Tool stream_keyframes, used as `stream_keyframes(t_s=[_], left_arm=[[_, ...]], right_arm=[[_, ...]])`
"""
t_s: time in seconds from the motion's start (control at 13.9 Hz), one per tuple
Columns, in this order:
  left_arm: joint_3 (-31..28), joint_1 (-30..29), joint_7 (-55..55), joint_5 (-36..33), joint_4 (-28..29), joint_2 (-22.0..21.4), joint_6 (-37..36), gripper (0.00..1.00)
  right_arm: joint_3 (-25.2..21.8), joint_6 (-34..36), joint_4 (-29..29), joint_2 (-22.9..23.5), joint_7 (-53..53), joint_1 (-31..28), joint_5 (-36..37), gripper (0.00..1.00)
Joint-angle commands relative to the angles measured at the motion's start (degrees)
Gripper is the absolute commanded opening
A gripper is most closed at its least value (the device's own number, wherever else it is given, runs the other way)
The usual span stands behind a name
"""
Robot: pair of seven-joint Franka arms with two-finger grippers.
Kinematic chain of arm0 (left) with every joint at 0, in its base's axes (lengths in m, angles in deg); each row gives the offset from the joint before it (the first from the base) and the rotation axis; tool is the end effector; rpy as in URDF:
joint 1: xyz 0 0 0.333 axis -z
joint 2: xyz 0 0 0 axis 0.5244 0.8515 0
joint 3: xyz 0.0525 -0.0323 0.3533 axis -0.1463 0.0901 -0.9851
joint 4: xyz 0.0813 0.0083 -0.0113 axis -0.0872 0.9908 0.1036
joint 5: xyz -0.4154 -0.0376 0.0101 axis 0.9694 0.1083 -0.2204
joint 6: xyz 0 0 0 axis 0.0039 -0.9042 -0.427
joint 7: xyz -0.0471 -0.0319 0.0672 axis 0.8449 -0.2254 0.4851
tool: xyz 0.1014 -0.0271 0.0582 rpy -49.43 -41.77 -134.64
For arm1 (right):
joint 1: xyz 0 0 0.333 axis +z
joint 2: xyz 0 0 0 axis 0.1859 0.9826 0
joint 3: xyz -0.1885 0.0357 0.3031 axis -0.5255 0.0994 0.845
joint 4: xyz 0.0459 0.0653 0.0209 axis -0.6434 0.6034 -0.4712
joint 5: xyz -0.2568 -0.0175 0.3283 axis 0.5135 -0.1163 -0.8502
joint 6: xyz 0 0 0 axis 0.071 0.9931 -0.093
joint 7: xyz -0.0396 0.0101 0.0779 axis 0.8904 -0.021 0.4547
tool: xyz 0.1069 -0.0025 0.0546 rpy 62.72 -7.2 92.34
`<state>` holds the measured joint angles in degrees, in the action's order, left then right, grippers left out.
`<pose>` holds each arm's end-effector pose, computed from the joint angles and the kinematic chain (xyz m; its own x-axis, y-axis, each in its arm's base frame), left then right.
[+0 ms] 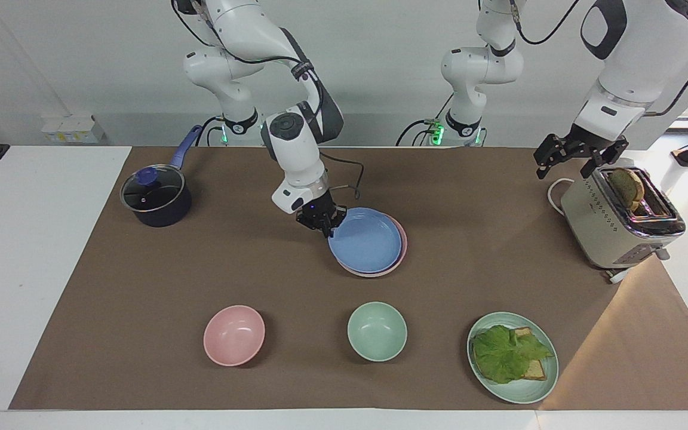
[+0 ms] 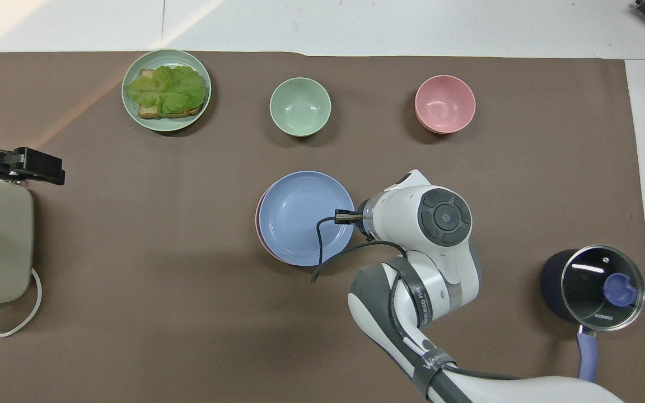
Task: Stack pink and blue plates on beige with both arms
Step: 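Lower the blue plate onto the stack and open the right gripper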
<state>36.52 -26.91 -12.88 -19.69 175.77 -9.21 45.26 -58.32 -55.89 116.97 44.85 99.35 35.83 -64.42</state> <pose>0.5851 -0.0430 0.6444 0.9991 -0.0423 0.0083 -0.0424 -0.9991 0.0032 0.5547 0.3015 0.3604 0.9929 -0.0647 0.1000 -0.0418 -0.9754 -0.2163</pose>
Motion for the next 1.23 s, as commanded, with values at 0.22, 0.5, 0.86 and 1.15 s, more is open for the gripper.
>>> stream_keyframes(t_s=[0.22,0.5,0.86,1.15], left_arm=[[0.5,-0.7,0.7,-0.6,0.1,-0.3,-0.7,1.00],[0.5,-0.7,0.7,-0.7,0.1,-0.3,-0.7,1.00],[0.5,-0.7,0.7,-0.7,0.1,-0.3,-0.7,1.00],[0.5,-0.7,0.7,-0.6,0.1,-0.3,-0.7,1.00]], right_arm=[[0.3,-0.5,0.2,-0.3,2.8,0.0,1.3,0.93],[0.3,-0.6,0.2,-0.1,3.2,0.0,1.3,0.65],[0.3,-0.6,-0.3,0.1,3.4,0.1,0.8,0.64],[0.1,1.4,-0.9,-2.8,3.1,-0.7,0.6,1.00]])
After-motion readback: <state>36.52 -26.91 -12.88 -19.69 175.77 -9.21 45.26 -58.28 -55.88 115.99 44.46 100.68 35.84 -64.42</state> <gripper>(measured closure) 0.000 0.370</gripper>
